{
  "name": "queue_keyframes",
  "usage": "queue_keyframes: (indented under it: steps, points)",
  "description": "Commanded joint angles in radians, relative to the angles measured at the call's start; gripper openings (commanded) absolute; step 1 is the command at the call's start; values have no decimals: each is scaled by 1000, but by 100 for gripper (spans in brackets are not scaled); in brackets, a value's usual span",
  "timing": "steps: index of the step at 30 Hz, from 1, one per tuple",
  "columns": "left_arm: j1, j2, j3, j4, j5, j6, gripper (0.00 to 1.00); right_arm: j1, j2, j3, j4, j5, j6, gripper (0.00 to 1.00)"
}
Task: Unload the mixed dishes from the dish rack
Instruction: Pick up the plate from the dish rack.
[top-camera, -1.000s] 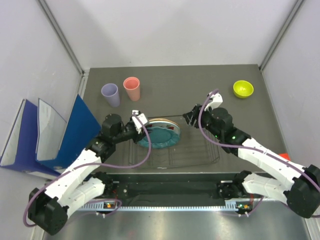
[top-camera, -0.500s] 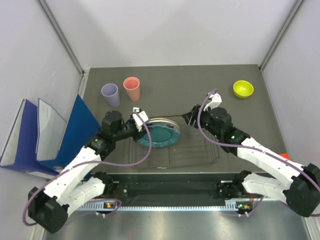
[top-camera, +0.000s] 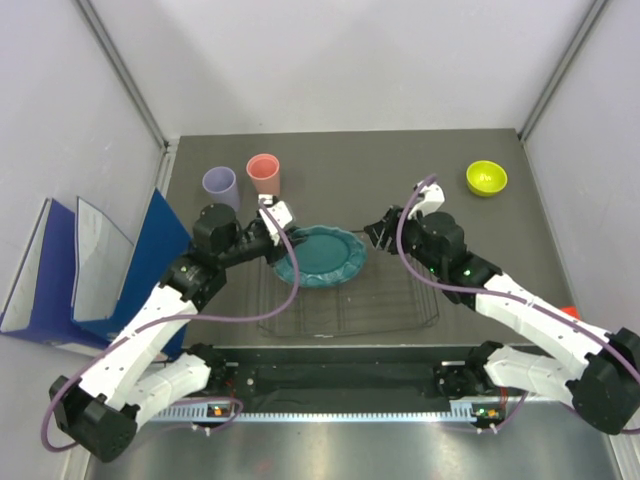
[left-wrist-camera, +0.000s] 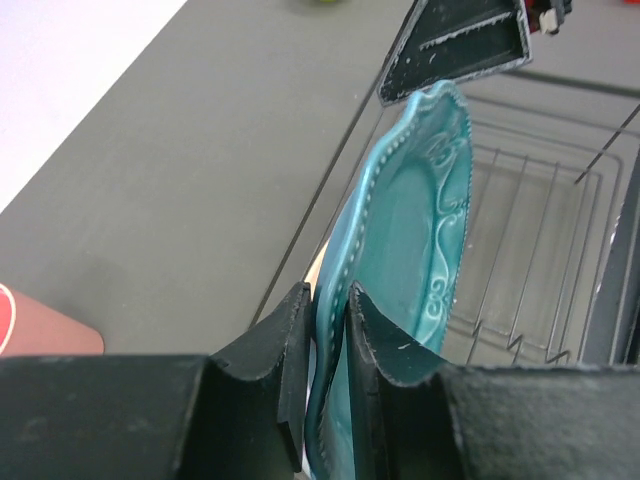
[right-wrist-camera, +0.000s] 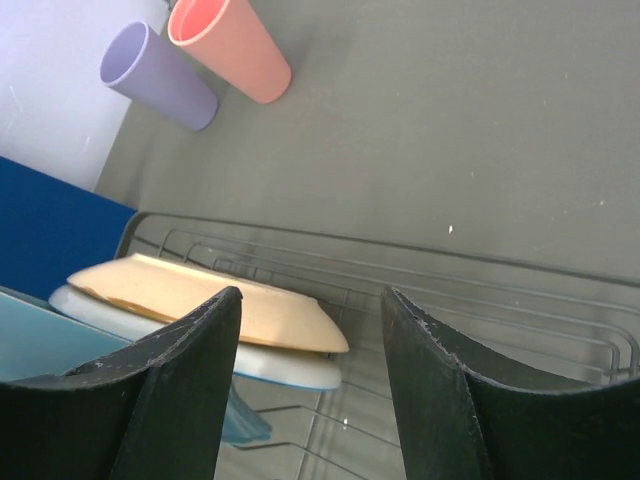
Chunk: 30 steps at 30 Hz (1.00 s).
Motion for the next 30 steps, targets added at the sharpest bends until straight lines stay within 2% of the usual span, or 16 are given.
queue_keyframes:
  steps: [1,15,30]
  points:
    - [-6,-2,100,129,56,-43,0,18,-38,64,10,10,-7,58]
    - [-17,-2,66,97,118,-43,0,17,-55,55,-1,17,-9,58]
    - [-18,-18,46,154,130,-61,0,17,-51,53,1,19,-7,58]
